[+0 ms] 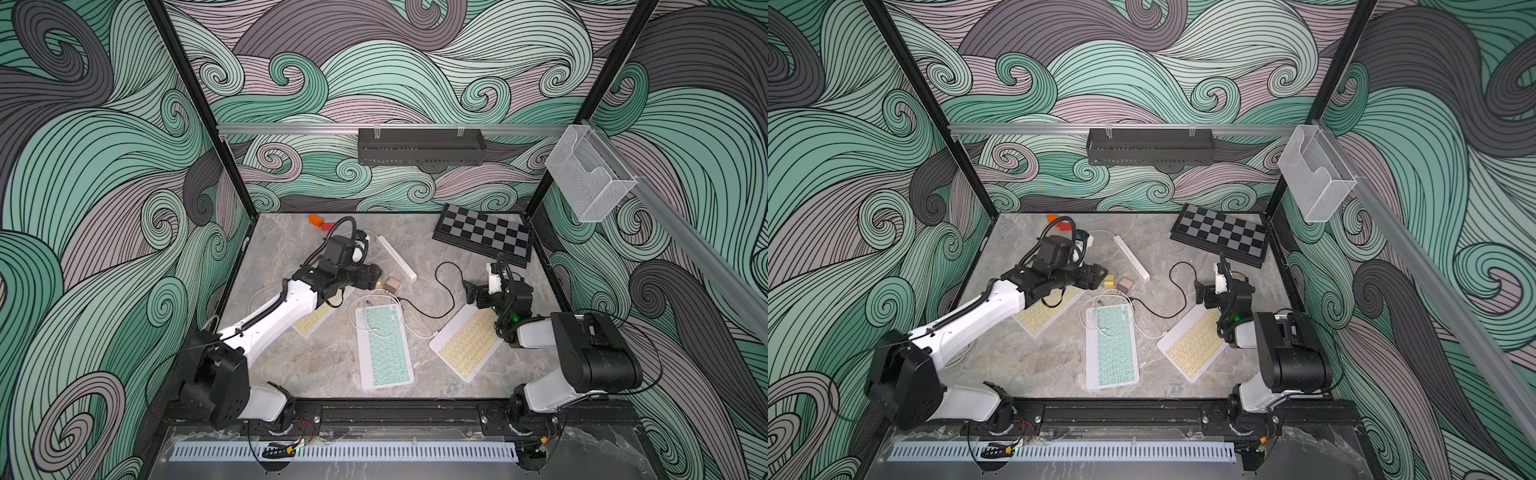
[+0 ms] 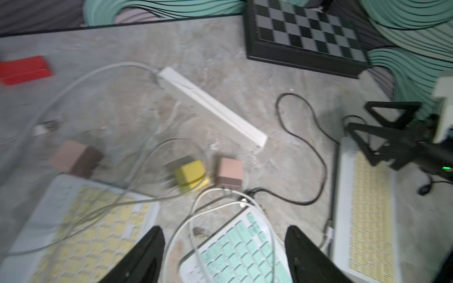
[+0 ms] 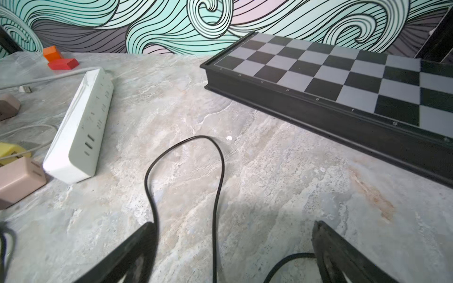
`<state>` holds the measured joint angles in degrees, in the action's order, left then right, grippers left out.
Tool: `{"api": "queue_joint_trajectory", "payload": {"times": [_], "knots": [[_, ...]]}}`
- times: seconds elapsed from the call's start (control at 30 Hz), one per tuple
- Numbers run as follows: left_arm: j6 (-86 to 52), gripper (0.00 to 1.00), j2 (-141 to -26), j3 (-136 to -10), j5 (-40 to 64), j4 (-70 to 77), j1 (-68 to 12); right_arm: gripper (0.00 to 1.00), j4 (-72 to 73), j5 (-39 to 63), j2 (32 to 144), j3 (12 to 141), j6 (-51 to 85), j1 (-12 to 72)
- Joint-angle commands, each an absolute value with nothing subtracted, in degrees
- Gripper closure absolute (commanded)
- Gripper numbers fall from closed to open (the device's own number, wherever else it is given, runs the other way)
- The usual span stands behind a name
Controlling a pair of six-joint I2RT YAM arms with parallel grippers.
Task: Unplug the wireless keyboard
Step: Reset both arms
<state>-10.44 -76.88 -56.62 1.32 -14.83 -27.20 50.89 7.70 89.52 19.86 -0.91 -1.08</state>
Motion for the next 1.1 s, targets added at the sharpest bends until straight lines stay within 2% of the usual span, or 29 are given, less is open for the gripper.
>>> {"api": "queue_joint_trajectory", "payload": {"times": [0.0, 0.13, 0.23, 0.4, 0.53, 0.6, 0.63, 0.73, 0.8, 1.07], "knots": [[-6.89, 0.22, -71.37, -50.22, -14.50, -6.09, -22.06, 0.01, 54.01, 4.48, 89.25, 21.53, -1.16, -0.88], [-2.43, 0.21, -67.61, -40.30, -17.25, 3.41, -13.78, 0.01, 54.47, 4.32, 89.28, 21.36, -0.97, -0.88], [-0.33, 0.21, -68.91, -33.06, -18.03, 13.22, -7.03, 0.01, 54.50, 4.20, 89.39, 21.36, -1.05, -0.88], [0.08, 0.21, -77.12, -24.67, -13.77, 33.06, -1.41, 0.01, 54.73, 4.21, 89.47, 21.36, -1.05, -0.88], [-2.27, 0.22, -83.57, -24.51, -7.74, 39.74, 1.77, 0.01, 54.73, 4.15, 89.47, 21.35, -1.05, -0.88], [-1.08, 0.22, -90.22, -21.76, -6.13, 53.36, 2.39, 0.01, 54.62, 4.16, 89.43, 21.39, -1.03, -0.79], [-0.92, 0.22, -90.34, -21.46, -4.90, 54.43, 2.64, 0.01, 54.59, 4.20, 89.47, 21.44, -1.05, -0.77], [-3.46, 0.19, -86.70, -26.57, -6.35, 38.32, 3.12, 0.01, 54.72, 4.22, 89.47, 21.36, -1.05, -0.78], [-2.71, 0.14, -88.04, -26.44, -6.36, 40.43, 3.07, 0.01, 54.68, 4.23, 89.47, 21.36, -1.10, -0.80], [-2.99, 0.12, -87.60, -27.36, -6.22, 37.83, 3.08, 0.01, 52.12, 3.78, 89.88, 22.93, -1.85, -0.15]]}}
